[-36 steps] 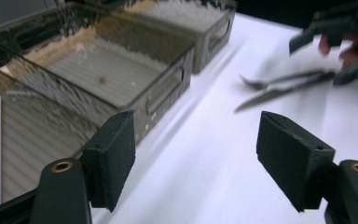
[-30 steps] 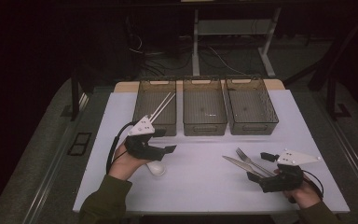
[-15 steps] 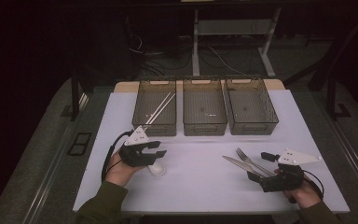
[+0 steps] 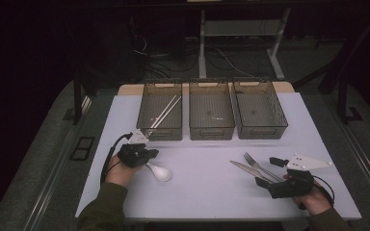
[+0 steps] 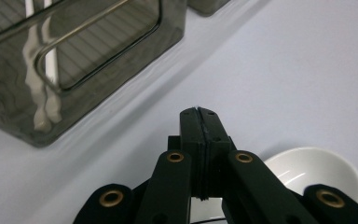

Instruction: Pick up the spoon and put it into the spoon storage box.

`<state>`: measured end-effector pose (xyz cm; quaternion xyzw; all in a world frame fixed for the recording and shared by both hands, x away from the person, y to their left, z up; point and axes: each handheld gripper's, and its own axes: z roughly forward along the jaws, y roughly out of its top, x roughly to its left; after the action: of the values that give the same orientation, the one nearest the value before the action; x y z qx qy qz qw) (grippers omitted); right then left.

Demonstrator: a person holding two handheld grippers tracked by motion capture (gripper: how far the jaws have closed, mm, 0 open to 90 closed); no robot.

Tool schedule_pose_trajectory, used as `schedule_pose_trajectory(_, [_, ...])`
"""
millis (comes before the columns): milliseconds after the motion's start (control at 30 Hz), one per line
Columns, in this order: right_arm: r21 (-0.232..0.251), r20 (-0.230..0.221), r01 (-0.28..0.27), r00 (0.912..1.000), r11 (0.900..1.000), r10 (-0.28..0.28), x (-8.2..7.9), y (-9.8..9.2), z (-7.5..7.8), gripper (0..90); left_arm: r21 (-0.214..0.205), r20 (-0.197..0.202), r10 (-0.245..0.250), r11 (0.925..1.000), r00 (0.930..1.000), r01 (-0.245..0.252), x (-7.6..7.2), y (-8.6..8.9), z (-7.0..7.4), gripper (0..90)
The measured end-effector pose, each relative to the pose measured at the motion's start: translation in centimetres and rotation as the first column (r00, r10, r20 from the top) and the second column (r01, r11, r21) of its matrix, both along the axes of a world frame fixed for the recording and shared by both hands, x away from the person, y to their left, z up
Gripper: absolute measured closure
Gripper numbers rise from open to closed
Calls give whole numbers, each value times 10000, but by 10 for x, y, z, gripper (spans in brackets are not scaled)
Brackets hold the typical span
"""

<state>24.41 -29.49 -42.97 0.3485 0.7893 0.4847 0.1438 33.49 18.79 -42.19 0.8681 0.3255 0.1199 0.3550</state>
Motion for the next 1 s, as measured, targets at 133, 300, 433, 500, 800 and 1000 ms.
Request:
schedule_pose_trajectory(133, [-10,2,-10,10000,10000,10,0,0,0,80,270,-323,22,9996,9995,-13,3,5,-6,891])
schedule_pose_trajectory(300, [-7,8,-4,10000,10000,4,0,0,0,80,577,-723,81,9983,9974,-39,4,7,-10,892])
schedule_pose_trajectory(433, [-3,5,1,10000,10000,-1,0,0,0,80,1154,-860,127,9933,9962,-27,2,8,-12,893])
schedule_pose_trajectory(500, [-21,14,-3,10000,10000,3,0,0,0,80,1219,-897,129,9925,9959,-19,-1,9,-11,893])
schedule_pose_trajectory(800, [-23,59,14,10000,10000,-14,0,-1,1,80,1490,-1207,150,9888,9926,32,-17,14,-8,893])
schedule_pose_trajectory(1000, [-31,101,-9,9999,10000,9,0,-1,1,80,1216,-1372,188,9926,9904,-20,-27,18,-8,893])
